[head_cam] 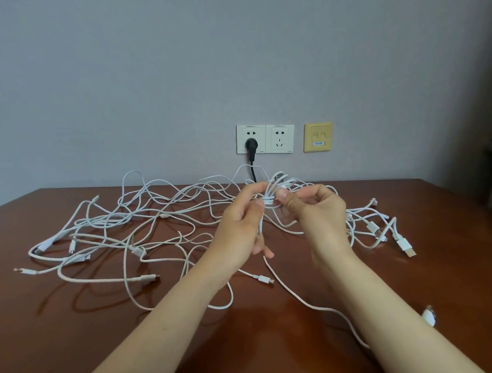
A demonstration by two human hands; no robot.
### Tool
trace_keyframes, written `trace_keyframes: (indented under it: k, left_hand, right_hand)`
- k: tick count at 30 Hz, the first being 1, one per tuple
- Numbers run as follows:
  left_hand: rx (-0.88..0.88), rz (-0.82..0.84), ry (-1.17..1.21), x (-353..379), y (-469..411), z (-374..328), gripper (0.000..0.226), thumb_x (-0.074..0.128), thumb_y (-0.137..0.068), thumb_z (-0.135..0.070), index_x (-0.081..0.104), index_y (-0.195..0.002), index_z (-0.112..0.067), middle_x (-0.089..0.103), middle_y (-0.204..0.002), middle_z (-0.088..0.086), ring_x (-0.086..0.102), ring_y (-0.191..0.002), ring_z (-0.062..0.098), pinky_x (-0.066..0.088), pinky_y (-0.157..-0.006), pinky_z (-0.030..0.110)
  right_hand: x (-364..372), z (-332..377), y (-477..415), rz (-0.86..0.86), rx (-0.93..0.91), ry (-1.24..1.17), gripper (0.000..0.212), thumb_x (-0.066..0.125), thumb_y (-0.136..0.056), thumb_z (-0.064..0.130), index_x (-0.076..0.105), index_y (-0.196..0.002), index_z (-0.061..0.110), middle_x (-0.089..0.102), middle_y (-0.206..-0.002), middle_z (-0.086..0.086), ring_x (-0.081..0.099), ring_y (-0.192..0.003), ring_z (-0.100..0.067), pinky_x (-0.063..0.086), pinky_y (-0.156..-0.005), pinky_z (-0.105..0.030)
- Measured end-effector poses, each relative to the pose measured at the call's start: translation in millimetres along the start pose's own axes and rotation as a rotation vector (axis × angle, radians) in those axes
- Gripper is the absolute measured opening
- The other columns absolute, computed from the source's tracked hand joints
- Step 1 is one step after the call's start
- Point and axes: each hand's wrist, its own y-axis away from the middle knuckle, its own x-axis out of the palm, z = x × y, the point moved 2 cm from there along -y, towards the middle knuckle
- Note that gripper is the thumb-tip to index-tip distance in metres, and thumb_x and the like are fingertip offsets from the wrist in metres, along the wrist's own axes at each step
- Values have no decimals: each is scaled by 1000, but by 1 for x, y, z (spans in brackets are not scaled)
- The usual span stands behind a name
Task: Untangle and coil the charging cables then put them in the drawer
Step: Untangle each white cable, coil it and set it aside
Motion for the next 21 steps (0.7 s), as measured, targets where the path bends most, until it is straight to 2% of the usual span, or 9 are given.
trace_keyframes:
  k: [2, 3, 5, 7, 10, 13, 16, 19, 21]
  left_hand:
    - [-15, 7, 38, 0, 1, -3, 35, 35, -100, -10, 52, -94, -39, 57, -87, -14, 29, -29, 7, 50, -43, 25]
    - [-21, 17, 51, 0, 2, -3, 34, 35, -100, -10, 53, -93, -38, 58, -88, -16, 29, -29, 7, 50, -42, 25]
    - [-49, 42, 92, -1, 2, -2, 33, 36, -100, -11, 56, -96, -37, 60, -91, -11, 31, -30, 7, 49, -43, 25]
    - [-102, 62, 173, -2, 2, 0, 30, 37, -100, -12, 59, -101, -34, 60, -91, -5, 32, -31, 7, 48, -43, 25]
    - [-149, 92, 287, -2, 2, -3, 28, 37, -99, -12, 59, -104, -29, 62, -92, -1, 31, -31, 8, 47, -42, 23]
    - [-168, 120, 341, 0, 2, -3, 28, 36, -100, -13, 58, -104, -29, 63, -83, -3, 32, -31, 8, 46, -41, 23]
    - [-147, 143, 273, 3, 3, 0, 26, 35, -100, -13, 55, -104, -31, 62, -64, -6, 36, -31, 8, 46, -42, 23]
    - [-94, 148, 169, 7, 2, 4, 24, 36, -100, -12, 50, -101, -33, 67, -66, -7, 42, -34, 9, 48, -43, 24]
    - [-80, 134, 166, 8, 1, 6, 24, 37, -100, -11, 49, -102, -31, 67, -67, -6, 43, -36, 10, 48, -44, 25]
  right_hand:
    - [-3, 0, -2, 25, 28, 35, 20, 74, -77, 16, 57, -87, 12, 59, -83, -6, 58, -69, -10, 43, -56, -10]
    - [-4, 1, -2, 93, 59, 16, 18, 70, -79, 17, 60, -92, 11, 60, -82, -2, 58, -68, -8, 43, -57, -12]
    - [0, -1, 1, 304, 111, -106, 9, 60, -86, 17, 65, -89, 10, 63, -69, 6, 57, -58, -1, 43, -61, -15]
    - [2, -3, 3, 404, 147, -177, 14, 56, -84, 25, 67, -82, 17, 65, -64, 9, 58, -59, -1, 42, -71, -20]
    - [3, -3, 3, 387, 97, -190, 26, 58, -72, 35, 68, -85, 15, 67, -71, 3, 60, -66, -7, 45, -65, -16]
    - [3, -1, 5, 396, 84, -241, 24, 56, -75, 31, 64, -86, 11, 65, -68, 0, 60, -60, -6, 46, -53, -13]
    - [3, -2, 4, 423, 106, -264, 18, 57, -76, 27, 58, -84, 11, 60, -66, -1, 57, -56, -12, 46, -51, -19]
    - [1, -4, -1, 378, 117, -253, 24, 61, -70, 30, 58, -84, 11, 57, -71, -5, 52, -59, -19, 44, -58, -30]
    - [1, -7, -3, 347, 100, -249, 28, 63, -70, 33, 60, -85, 9, 55, -71, -7, 48, -53, -23, 43, -55, -30]
